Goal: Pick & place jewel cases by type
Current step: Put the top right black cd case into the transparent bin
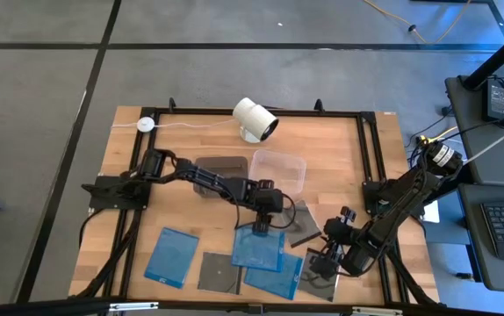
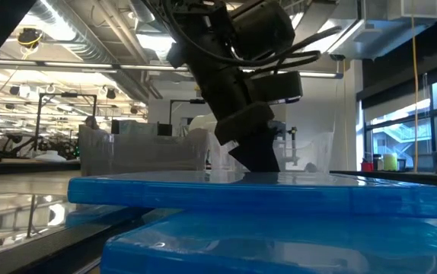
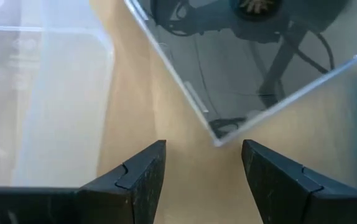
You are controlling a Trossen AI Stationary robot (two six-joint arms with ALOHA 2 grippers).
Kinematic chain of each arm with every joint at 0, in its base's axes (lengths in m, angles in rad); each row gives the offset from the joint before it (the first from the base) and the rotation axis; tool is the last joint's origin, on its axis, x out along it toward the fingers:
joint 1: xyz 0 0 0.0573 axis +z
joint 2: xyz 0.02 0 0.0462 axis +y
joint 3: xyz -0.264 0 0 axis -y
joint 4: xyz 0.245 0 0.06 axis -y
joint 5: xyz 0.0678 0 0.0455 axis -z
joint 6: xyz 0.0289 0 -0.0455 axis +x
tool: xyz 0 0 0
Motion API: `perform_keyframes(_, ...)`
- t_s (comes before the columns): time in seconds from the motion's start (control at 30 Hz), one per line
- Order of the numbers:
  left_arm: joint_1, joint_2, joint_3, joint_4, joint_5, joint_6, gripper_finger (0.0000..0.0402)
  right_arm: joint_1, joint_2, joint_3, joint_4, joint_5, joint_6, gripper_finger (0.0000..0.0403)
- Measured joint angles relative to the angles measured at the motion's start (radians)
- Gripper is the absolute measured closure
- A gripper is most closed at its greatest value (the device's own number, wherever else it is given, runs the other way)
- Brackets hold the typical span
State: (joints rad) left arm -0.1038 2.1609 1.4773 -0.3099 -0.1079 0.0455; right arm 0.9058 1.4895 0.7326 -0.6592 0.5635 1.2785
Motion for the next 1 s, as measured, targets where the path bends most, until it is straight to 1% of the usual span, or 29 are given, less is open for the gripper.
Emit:
perform_keyframes(0.2, -0.002, 0.006, 0.0, 0.005, 0.027, -0.036, 0.0194, 0.0, 0.0, 0.0, 0.008, 0.009, 0.022, 0.0219)
perform_keyframes(0.37, -0.001, 0.038, 0.004, 0.061, 0.046, -0.035, 0.0194, 0.0, 0.0, 0.0, 0.013, 0.011, 0.022, 0.0219)
perform_keyframes(0.53, -0.001, 0.048, 0.004, 0.061, 0.037, -0.044, 0.0198, 0.0, 0.0, 0.0, 0.013, 0.011, 0.022, 0.0219)
perform_keyframes(0.63, -0.001, 0.049, 0.004, 0.06, 0.038, -0.043, 0.0207, 0.0, 0.0, 0.0, 0.012, -0.025, 0.017, 0.0219)
perform_keyframes(0.7, -0.002, 0.05, 0.003, 0.06, 0.039, -0.042, 0.0214, 0.002, 0.0, 0.0, 0.012, -0.066, -0.003, 0.0219)
perform_keyframes(0.77, -0.002, 0.05, 0.003, 0.058, 0.039, -0.041, 0.022, 0.011, 0.0, 0.0, 0.012, -0.082, -0.023, 0.0219)
perform_keyframes(0.93, -0.002, 0.051, 0.002, 0.059, 0.043, -0.032, 0.0231, 0.034, 0.002, 0.0, 0.014, -0.081, -0.111, 0.0219)
perform_keyframes(1.0, -0.002, 0.051, 0.002, 0.063, 0.045, -0.026, 0.0234, 0.038, 0.009, 0.0, 0.015, -0.051, -0.137, 0.0219)
